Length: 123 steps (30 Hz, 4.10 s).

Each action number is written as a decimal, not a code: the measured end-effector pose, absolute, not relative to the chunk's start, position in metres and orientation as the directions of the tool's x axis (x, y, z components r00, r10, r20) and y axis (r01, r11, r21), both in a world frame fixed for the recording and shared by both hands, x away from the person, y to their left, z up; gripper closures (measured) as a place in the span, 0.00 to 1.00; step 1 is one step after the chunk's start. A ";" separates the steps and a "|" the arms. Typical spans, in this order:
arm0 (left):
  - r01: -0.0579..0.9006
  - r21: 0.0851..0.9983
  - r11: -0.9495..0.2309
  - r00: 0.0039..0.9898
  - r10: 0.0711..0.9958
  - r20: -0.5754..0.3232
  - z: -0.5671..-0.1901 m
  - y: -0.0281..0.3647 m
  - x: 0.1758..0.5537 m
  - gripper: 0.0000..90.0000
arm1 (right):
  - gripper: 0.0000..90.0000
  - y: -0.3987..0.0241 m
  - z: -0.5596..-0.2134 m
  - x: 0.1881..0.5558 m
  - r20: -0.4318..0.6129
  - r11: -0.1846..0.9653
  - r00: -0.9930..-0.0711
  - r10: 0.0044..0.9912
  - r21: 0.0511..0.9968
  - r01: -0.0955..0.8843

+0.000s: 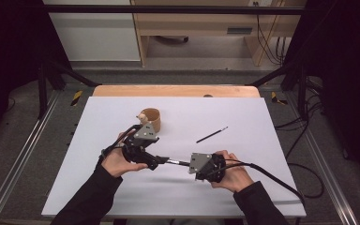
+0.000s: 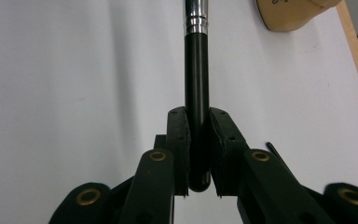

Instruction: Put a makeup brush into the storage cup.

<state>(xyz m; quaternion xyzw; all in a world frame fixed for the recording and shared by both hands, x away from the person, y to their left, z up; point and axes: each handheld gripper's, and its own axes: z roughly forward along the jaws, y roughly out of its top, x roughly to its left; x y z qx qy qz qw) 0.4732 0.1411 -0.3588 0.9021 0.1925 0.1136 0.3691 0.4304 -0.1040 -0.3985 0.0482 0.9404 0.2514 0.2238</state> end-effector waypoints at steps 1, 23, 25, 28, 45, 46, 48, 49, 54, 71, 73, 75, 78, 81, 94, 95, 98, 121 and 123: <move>0.267 0.714 -0.647 0.896 0.439 0.062 -0.360 0.143 0.473 0.22 | 0.89 -0.106 -0.399 0.431 -0.403 0.865 -0.891 0.208 0.502 -0.025; 0.334 0.837 -0.434 0.816 0.578 -0.026 -0.386 0.175 0.458 0.15 | 0.88 -0.128 -0.408 0.430 -0.348 0.801 -0.881 0.322 0.596 0.057; 0.334 0.843 -0.422 0.814 0.579 -0.033 -0.389 0.176 0.456 0.15 | 0.88 -0.128 -0.408 0.429 -0.338 0.791 -0.879 0.337 0.607 0.070; 0.338 0.848 -0.408 0.809 0.586 -0.041 -0.393 0.177 0.453 0.14 | 0.88 -0.128 -0.410 0.428 -0.330 0.776 -0.874 0.358 0.625 0.081; 0.368 0.882 -0.295 0.770 0.628 -0.111 -0.413 0.181 0.446 0.15 | 0.88 -0.139 -0.418 0.426 -0.260 0.701 -0.856 0.447 0.696 0.155; 0.370 0.883 -0.290 0.767 0.631 -0.114 -0.414 0.181 0.446 0.15 | 0.88 -0.140 -0.417 0.425 -0.251 0.695 -0.855 0.454 0.701 0.164; 0.382 0.884 -0.269 0.764 0.631 -0.138 -0.416 0.181 0.447 0.15 | 0.88 -0.142 -0.417 0.425 -0.244 0.684 -0.854 0.460 0.710 0.166; 0.382 0.887 -0.260 0.761 0.633 -0.142 -0.418 0.181 0.446 0.15 | 0.88 -0.142 -0.417 0.425 -0.240 0.679 -0.853 0.463 0.714 0.168; 0.394 0.890 -0.229 0.748 0.643 -0.165 -0.423 0.181 0.445 0.14 | 0.88 -0.141 -0.419 0.426 -0.224 0.665 -0.850 0.476 0.724 0.181; 0.381 0.909 -0.170 0.757 0.622 -0.200 -0.422 0.169 0.439 0.15 | 0.88 -0.139 -0.418 0.425 -0.166 0.597 -0.841 0.515 0.773 0.214; 0.379 0.913 -0.150 0.757 0.618 -0.213 -0.421 0.167 0.439 0.15 | 0.88 -0.139 -0.417 0.425 -0.161 0.588 -0.841 0.517 0.780 0.212; 0.381 0.914 -0.140 0.759 0.611 -0.223 -0.420 0.166 0.440 0.16 | 0.88 -0.139 -0.416 0.425 -0.156 0.579 -0.840 0.520 0.788 0.212; 0.375 0.918 -0.127 0.764 0.603 -0.228 -0.419 0.164 0.440 0.16 | 0.88 -0.139 -0.415 0.424 -0.149 0.566 -0.840 0.523 0.797 0.211; 0.374 0.920 -0.116 0.771 0.590 -0.239 -0.418 0.161 0.440 0.16 | 0.88 -0.139 -0.414 0.424 -0.141 0.552 -0.838 0.527 0.807 0.211; 0.365 0.924 -0.115 0.796 0.553 -0.245 -0.412 0.146 0.443 0.20 | 0.88 -0.139 -0.411 0.423 -0.134 0.522 -0.834 0.535 0.828 0.202; 0.363 0.925 -0.114 0.797 0.552 -0.244 -0.411 0.145 0.443 0.20 | 0.88 -0.139 -0.410 0.423 -0.134 0.521 -0.835 0.534 0.830 0.200; 0.359 0.926 -0.118 0.805 0.542 -0.243 -0.410 0.140 0.444 0.21 | 0.88 -0.139 -0.410 0.423 -0.135 0.520 -0.835 0.533 0.831 0.197; 0.374 0.920 -0.113 0.824 0.495 -0.275 -0.412 0.121 0.451 0.41 | 0.88 -0.131 -0.411 0.422 -0.137 0.518 -0.850 0.508 0.837 0.174; 0.376 0.919 -0.115 0.825 0.492 -0.276 -0.412 0.121 0.451 0.44 | 0.88 -0.131 -0.411 0.422 -0.137 0.518 -0.851 0.507 0.838 0.174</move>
